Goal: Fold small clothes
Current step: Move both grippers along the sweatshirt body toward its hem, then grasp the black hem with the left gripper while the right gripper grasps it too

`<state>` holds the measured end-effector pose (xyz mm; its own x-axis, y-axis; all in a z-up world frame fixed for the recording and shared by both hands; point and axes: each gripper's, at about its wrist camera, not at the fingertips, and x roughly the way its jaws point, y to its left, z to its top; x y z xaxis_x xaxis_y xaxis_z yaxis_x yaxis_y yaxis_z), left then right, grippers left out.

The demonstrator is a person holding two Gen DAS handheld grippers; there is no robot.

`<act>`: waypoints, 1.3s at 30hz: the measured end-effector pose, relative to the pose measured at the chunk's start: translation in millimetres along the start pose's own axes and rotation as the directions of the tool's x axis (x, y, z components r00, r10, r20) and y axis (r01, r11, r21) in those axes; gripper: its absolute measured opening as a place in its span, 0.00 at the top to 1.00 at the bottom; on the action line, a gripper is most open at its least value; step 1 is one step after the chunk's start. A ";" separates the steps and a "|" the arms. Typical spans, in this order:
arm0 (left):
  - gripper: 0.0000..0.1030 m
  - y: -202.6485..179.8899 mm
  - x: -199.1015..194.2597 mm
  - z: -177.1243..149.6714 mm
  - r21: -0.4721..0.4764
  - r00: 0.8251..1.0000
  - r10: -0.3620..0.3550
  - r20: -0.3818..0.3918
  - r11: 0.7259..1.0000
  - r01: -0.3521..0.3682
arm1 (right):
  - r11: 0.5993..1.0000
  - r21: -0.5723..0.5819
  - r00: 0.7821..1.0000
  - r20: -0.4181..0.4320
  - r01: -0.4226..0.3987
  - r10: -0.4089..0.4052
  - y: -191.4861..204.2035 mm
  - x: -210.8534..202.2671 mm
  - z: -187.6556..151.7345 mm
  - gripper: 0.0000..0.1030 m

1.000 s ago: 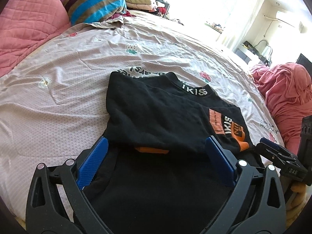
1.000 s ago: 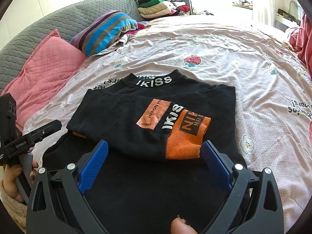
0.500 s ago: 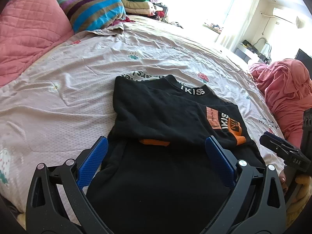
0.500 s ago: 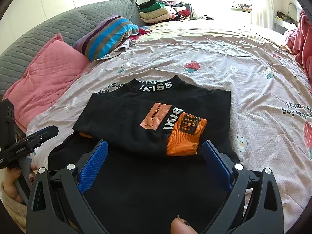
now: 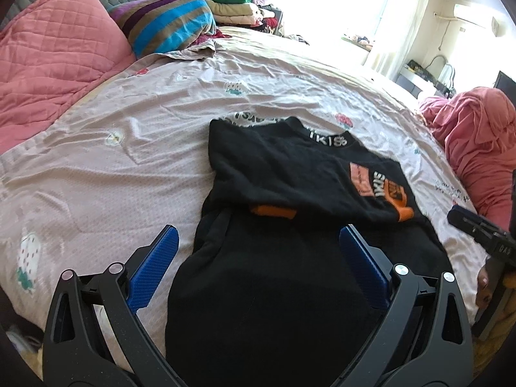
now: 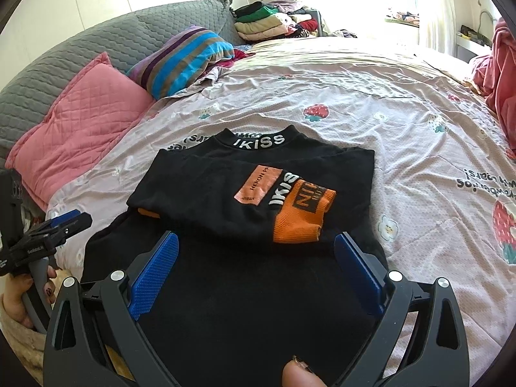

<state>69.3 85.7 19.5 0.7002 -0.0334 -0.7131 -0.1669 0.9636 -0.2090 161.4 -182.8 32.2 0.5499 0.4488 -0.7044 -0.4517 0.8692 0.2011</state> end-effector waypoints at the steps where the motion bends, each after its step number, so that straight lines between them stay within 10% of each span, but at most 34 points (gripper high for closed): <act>1: 0.09 0.8 -0.8 -2.2 0.001 1.000 0.003 -0.004 1.000 -0.003 | 1.000 0.001 1.000 -0.001 0.002 -0.002 -0.6 -1.2 -1.3 0.06; 25: 0.09 23.3 -29.7 -56.4 -0.015 0.995 0.065 -0.078 0.998 -0.066 | 1.000 0.002 0.998 -0.063 0.001 -0.001 -3.5 -13.8 -34.1 0.06; 39: 0.11 53.2 -40.1 -94.7 -0.072 0.982 -0.020 -0.187 0.997 0.007 | 1.000 0.005 0.998 -0.063 0.018 -0.017 -0.6 -26.9 -42.0 0.06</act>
<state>-33.4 113.2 -26.4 0.5613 -0.1020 -0.8213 -0.2115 0.9418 -0.2614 117.4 -204.1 22.4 0.5121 0.4195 -0.7495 -0.4387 0.8779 0.1917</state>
